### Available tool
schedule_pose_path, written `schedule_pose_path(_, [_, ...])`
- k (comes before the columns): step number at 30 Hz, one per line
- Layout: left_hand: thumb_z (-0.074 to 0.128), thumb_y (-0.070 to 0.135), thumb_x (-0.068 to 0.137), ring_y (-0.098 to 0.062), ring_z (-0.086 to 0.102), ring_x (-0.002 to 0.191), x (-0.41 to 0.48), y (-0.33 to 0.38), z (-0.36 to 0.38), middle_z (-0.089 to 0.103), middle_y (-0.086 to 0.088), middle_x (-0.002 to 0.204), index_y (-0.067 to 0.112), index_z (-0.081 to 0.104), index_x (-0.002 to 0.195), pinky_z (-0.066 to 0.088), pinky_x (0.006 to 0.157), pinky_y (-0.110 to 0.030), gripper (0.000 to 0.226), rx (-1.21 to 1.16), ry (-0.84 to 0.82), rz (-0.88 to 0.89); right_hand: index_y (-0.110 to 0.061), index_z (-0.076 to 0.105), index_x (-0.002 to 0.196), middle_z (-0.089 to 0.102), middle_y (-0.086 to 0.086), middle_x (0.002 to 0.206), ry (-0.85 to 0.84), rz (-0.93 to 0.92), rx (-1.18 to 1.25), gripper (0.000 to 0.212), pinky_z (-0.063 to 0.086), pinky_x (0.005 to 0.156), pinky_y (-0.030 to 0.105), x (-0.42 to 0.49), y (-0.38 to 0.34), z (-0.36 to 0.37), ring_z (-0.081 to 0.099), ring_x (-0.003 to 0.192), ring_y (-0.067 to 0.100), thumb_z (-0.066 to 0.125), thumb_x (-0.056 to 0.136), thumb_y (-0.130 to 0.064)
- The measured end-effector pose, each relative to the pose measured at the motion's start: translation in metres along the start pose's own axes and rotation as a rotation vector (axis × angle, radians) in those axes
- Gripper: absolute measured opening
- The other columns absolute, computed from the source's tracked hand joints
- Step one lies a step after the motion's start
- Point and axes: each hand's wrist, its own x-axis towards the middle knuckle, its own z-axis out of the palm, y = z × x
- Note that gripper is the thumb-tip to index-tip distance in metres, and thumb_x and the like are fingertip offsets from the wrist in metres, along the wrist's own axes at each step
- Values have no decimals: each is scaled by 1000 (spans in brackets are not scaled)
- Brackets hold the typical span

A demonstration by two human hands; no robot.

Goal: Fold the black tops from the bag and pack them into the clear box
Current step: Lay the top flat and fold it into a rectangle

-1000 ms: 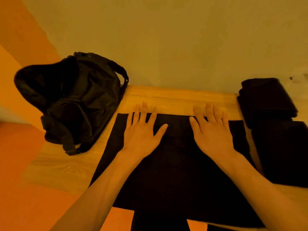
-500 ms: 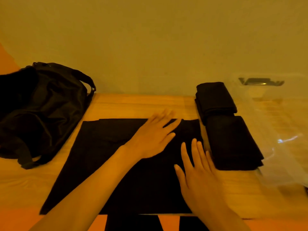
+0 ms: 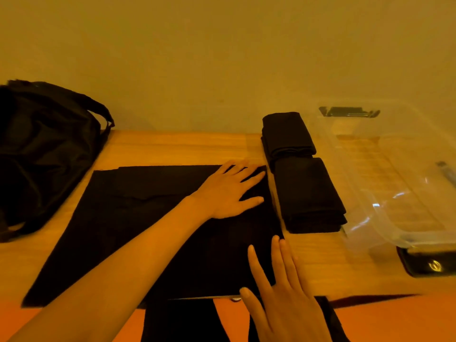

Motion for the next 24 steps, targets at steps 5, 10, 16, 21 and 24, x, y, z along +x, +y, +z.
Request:
schedule_pose_path(5, [12,63,102,-13,-18,154,-104,-18,-5,-13,7,169,34,5,162,-8,126,-36,67,-140,205,-378,-27,69,125,69,10,127,72,-28,80,67,51,98,43,33,-24,-45,65,119,30,11,105,-53])
schedule_pose_path(10, [23,67,95,-29,14,155,-244,-57,24,23,-8,167,15,43,153,13,125,-44,81,-109,316,-761,-25,52,141,56,3,139,-29,-284,164,54,44,105,38,131,-89,-83,53,127,22,17,106,-45])
schedule_pose_path(16, [9,68,101,-20,-14,156,-310,-26,52,-5,-4,171,26,8,163,-10,126,-36,75,-75,248,-838,-34,1,161,-8,10,168,-192,-454,28,60,-2,125,47,245,-204,-40,-10,155,29,9,105,-56])
schedule_pose_path(21, [10,64,105,-16,-19,155,-317,-20,68,-9,1,170,29,6,163,-9,126,-38,68,-80,302,-864,-36,-6,159,-15,4,168,-201,-506,-60,62,-8,124,46,253,-210,-13,-18,153,24,5,102,-59])
schedule_pose_path(24, [11,64,105,-18,-13,156,-315,-20,70,-2,0,171,27,13,163,-3,126,-40,68,-81,324,-865,-34,-3,160,-12,7,168,-193,-515,-83,67,-12,123,45,252,-221,-23,-18,153,24,2,99,-63])
